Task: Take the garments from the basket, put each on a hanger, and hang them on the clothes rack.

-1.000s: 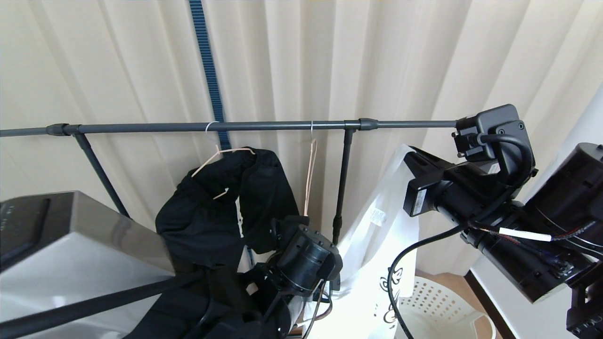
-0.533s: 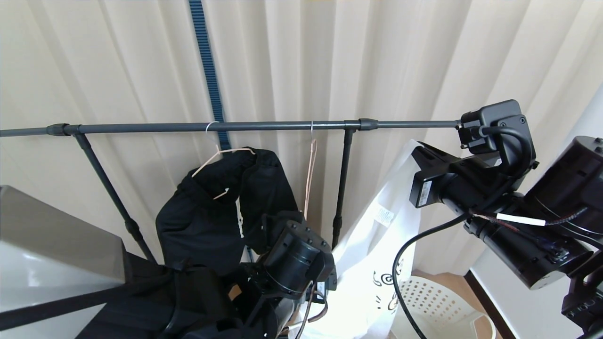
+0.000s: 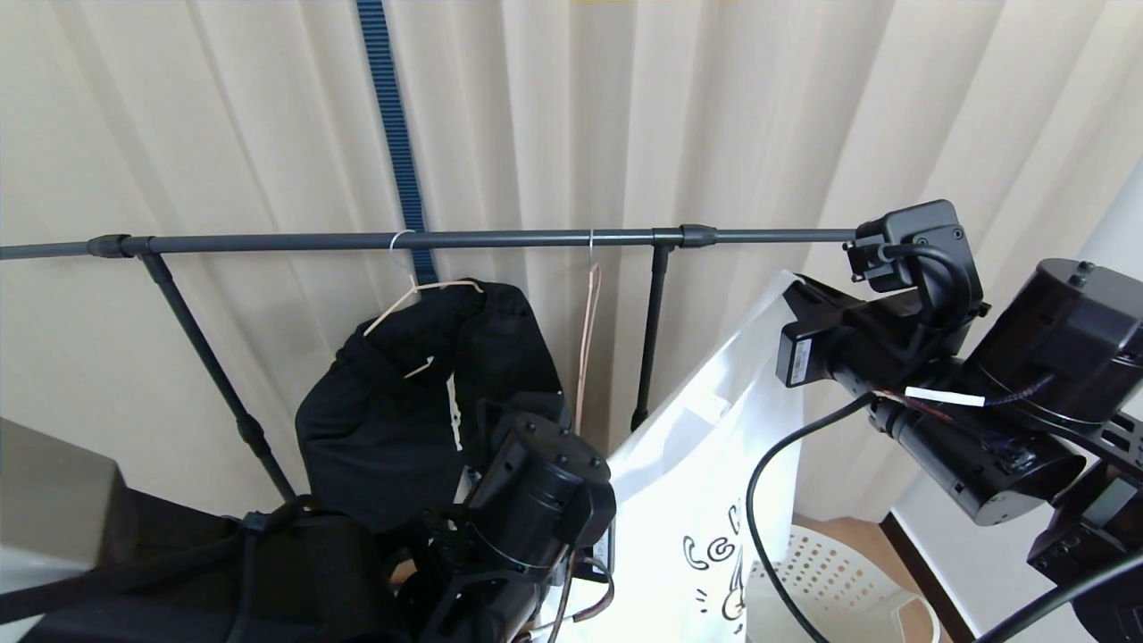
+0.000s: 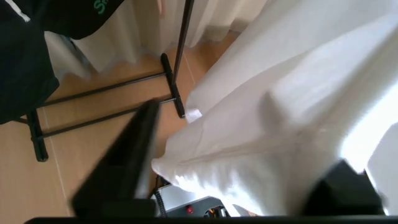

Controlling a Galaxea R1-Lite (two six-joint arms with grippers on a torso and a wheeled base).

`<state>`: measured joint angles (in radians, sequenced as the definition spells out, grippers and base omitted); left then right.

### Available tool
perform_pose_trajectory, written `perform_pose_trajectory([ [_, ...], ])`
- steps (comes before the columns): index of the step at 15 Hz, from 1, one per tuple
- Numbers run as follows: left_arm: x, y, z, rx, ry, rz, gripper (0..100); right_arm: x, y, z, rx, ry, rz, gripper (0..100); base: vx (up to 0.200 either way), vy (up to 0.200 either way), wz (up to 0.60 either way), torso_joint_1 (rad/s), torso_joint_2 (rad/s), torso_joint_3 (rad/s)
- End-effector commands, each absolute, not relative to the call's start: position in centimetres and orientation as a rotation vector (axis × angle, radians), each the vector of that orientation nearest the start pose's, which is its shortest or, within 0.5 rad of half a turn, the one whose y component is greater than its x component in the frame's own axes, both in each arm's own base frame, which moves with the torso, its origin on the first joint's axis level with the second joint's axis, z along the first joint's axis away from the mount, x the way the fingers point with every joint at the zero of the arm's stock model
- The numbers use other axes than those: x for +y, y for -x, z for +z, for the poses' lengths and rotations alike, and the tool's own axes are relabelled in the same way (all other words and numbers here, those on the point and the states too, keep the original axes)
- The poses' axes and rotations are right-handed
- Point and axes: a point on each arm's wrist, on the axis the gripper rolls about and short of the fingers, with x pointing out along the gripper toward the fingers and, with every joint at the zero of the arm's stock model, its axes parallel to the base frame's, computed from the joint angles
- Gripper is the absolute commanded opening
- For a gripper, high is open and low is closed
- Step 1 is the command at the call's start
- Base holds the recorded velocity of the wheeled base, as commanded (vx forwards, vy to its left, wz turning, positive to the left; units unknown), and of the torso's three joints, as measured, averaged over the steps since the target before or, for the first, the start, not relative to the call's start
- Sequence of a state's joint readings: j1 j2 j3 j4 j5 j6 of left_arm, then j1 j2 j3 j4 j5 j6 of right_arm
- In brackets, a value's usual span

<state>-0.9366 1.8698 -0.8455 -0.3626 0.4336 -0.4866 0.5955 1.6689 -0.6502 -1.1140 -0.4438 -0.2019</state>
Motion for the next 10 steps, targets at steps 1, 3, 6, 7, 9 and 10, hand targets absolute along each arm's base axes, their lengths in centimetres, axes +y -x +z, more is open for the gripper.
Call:
perform_pose_trajectory([
  [1,-25.0,-19.5,12.6,0.591,0.059,-0.352,0,15.2,-24.6,19.3,-0.081,0.164,0.134,0,0.000,0.000,0.00,0.000,0.00,0.000],
  [3,-24.5,-19.2,14.0,0.551,0.066,-0.369,0,15.2,-25.3,18.4,-0.052,0.182,0.123,0,0.000,0.000,0.00,0.000,0.00,0.000],
  [6,-23.7,-19.1,15.7,0.502,0.071,-0.381,0,15.3,-25.5,16.8,0.000,0.259,0.132,0,0.000,0.000,0.00,0.000,0.00,0.000],
  [7,-23.4,-19.2,16.1,0.491,0.072,-0.375,0,15.3,-25.5,16.5,0.015,0.280,0.134,0,0.000,0.000,0.00,0.000,0.00,0.000],
  [9,-22.4,-20.2,16.3,0.478,0.065,-0.339,0,16.0,-23.8,16.5,0.134,0.361,0.201,0,0.000,0.000,0.00,0.000,0.00,0.000],
  [10,-22.1,-20.5,16.3,0.477,0.058,-0.331,0,16.3,-22.7,17.4,0.193,0.383,0.241,0,0.000,0.000,0.00,0.000,0.00,0.000],
])
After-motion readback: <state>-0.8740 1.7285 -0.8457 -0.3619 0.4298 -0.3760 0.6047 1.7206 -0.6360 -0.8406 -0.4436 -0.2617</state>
